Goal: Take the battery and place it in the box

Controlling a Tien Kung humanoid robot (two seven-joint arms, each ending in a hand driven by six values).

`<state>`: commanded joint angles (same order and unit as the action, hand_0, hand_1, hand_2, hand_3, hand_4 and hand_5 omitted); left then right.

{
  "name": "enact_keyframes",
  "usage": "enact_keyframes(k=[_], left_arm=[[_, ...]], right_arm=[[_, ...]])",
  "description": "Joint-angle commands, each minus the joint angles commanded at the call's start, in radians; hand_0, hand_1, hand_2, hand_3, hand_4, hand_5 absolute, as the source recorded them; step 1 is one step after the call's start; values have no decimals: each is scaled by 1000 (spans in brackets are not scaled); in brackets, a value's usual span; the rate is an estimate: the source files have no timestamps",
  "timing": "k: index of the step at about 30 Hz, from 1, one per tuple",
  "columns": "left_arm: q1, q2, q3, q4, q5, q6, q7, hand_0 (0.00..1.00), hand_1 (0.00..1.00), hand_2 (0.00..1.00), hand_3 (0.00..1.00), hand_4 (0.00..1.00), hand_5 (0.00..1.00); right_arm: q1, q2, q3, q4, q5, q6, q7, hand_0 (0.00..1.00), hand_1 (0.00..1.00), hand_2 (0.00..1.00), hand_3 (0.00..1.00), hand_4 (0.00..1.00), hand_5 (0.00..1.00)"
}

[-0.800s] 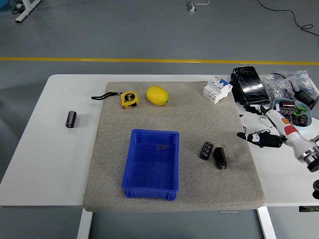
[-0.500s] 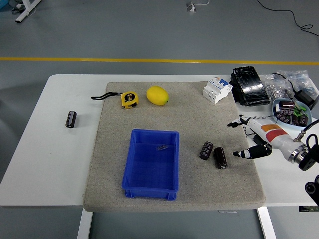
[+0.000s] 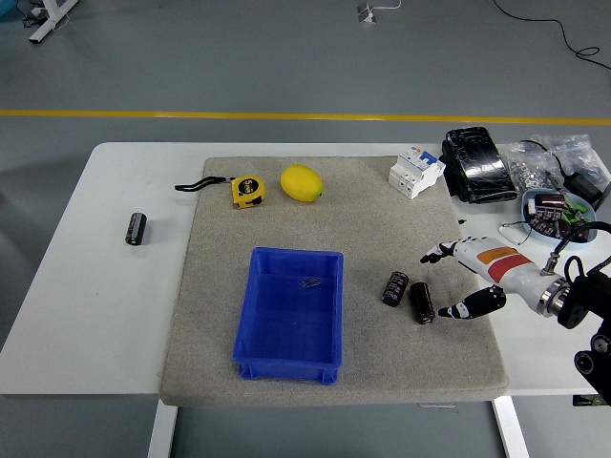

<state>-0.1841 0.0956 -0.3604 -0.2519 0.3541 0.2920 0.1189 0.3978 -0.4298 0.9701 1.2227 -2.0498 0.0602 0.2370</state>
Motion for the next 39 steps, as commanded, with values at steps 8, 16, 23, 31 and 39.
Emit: enact_keyframes(k=[8, 16, 23, 31, 39], left_arm=[[2, 1, -1, -1, 5, 3, 2, 765, 731, 765, 641, 687, 659], [1, 2, -2, -1, 10, 3, 4, 763, 727, 764, 640, 686, 660], [3, 3, -7, -2, 21, 4, 8, 761, 728, 764, 639, 686, 659], [7, 5, -11, -2, 26, 5, 9, 753, 716, 754, 640, 682, 655], [9, 5, -15, -2, 33, 5, 11, 753, 717, 755, 637, 681, 655]], right_arm=[[2, 11, -34, -12, 3, 5, -7, 808, 759, 781, 825, 998, 158], [1, 32, -31, -26, -8, 9, -20, 811, 760, 781, 815, 998, 170], [12, 49, -42, -58, -1, 6, -20, 810, 756, 779, 813, 998, 175], [3, 72, -31, -82, 6, -8, -16, 785, 712, 742, 777, 998, 188], [14, 84, -40, -125, 46, -38, 1, 697, 647, 686, 725, 998, 193]])
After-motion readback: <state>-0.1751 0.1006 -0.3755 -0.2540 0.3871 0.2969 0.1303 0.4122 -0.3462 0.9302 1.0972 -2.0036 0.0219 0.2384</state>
